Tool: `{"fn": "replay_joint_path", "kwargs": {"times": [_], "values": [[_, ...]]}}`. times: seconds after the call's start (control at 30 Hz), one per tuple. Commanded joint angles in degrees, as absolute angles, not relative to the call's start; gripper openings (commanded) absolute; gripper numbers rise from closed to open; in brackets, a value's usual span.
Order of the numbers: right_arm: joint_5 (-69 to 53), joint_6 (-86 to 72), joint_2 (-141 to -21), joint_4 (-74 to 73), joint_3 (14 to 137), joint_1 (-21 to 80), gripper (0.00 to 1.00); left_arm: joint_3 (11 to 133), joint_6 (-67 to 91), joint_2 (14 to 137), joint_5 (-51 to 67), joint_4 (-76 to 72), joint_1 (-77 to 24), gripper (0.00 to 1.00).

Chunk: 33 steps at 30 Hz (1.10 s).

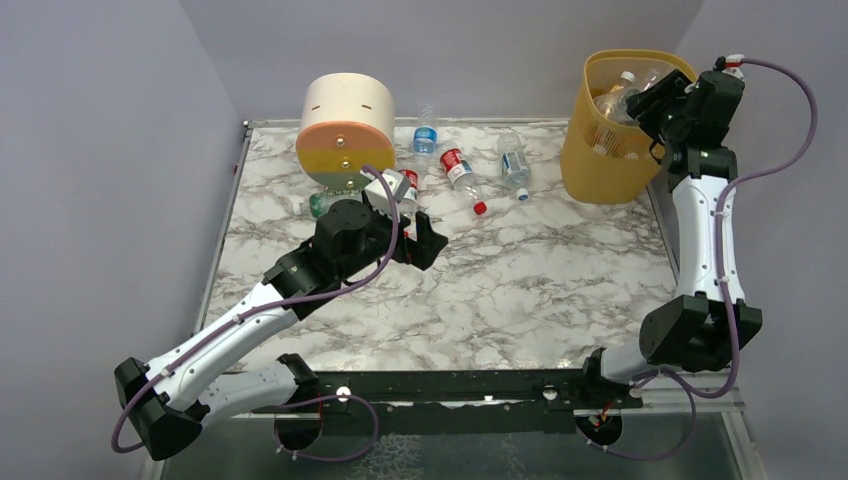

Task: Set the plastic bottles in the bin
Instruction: Place the plastic bottle in the trash bin.

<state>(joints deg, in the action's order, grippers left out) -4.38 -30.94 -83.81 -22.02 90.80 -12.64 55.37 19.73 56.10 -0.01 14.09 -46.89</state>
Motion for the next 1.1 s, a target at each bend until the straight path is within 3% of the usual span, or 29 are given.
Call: {"fn": "replay_joint_path", "kwargs": {"times": [0.0, 0.47, 0.8, 1.07], "values": [[-4.85, -30.33, -87.78, -22.2, 94.27, -12.48, 0.56, 54.68, 20.54, 55.27, 1.46, 11.88, -46.84, 0.99], [-2.9, -30.2, -97.26, -24.33, 100.19, -12.48, 0.54, 54.58, 20.57, 54.29, 0.84, 12.48, -46.79, 0.99], [-4.54, -28.65, -87.81, -23.83, 100.07, -12.48, 0.77, 55.13, 21.5, 56.96, 1.52, 11.53, -46.79, 0.99], [-15.35, -28.58, -79.5, -25.57, 99.27, -12.08, 0.84, 55.7, 23.62, 61.62, 0.44, 9.66, -46.78, 0.99]]}}
